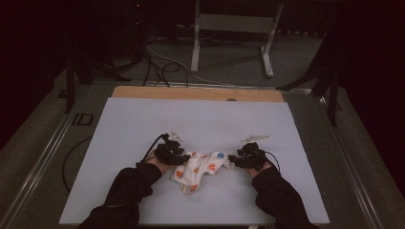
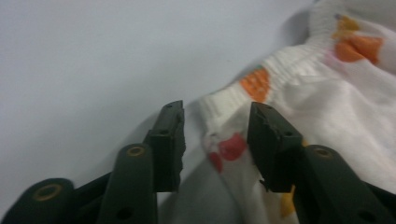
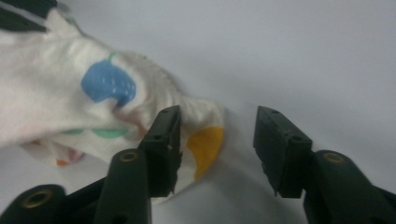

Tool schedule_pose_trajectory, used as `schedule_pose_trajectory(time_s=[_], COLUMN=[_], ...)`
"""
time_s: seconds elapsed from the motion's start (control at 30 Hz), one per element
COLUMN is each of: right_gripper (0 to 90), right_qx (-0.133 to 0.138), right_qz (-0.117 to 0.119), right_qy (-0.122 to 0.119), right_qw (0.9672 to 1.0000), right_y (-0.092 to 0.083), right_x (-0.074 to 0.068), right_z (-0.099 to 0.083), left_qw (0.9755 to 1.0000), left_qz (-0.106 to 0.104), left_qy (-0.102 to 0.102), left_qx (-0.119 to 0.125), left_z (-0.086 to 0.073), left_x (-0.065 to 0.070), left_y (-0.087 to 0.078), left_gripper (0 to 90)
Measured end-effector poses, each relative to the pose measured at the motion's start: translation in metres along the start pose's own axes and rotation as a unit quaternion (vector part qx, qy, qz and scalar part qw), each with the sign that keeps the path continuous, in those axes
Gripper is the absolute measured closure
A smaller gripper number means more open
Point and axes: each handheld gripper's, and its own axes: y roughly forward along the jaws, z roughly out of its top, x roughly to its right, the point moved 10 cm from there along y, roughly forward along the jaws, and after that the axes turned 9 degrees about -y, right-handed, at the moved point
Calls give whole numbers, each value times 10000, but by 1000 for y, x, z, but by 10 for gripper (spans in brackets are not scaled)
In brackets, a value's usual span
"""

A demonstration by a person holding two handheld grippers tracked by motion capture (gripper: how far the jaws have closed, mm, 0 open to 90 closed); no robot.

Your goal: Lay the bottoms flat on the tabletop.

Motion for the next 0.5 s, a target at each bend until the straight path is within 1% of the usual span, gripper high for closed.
schedule_pose_trajectory(time_s=[0.03, 0.07, 0.1, 0.13, 0.17, 0.23, 0.27, 0.3, 0.4, 0.43, 0.5], right_gripper=[537, 570, 583, 612, 675, 797, 864, 891, 898, 899, 900], right_qx=[-41, -133, -227, -222, -245, -301, -317, -319, -221, -136, 8], right_qz=[-51, -88, -110, -199, -194, -108, -144, -141, -243, -291, -280], right_qy=[-77, -147, -232, -337, -392, -426, -498, -518, -562, -514, -452], right_qw=[9999, 9998, 9994, 9990, 9987, 9986, 9982, 9980, 9979, 9982, 9986], right_y=[1, 3, 5, 4, 4, 3, 4, 3, -1, -4, -9], right_x=[-1, -2, -3, -3, -3, -5, -5, -5, -2, 1, 4], right_z=[-1, -3, -6, -6, -6, -6, -6, -6, -1, 3, 8], left_qw=[10000, 9999, 9999, 10000, 10000, 9998, 9998, 9998, 9992, 9991, 9987], left_qz=[2, 54, 91, 20, -2, 49, 78, 87, 159, 160, 200], left_qy=[67, 117, 118, 91, 95, 167, 172, 169, 167, 140, 152], left_qx=[-6, -16, -10, -9, 6, 28, 53, 106, 317, 361, 447], left_z=[0, -1, 0, 0, -1, 0, 1, 2, 10, 12, 17], left_x=[2, 2, 2, 3, 4, 3, 3, 2, -2, -3, -6], left_y=[1, 1, 1, 1, 1, -1, -2, -5, -18, -21, -30], left_gripper=[623, 657, 706, 790, 842, 861, 866, 867, 869, 869, 870])
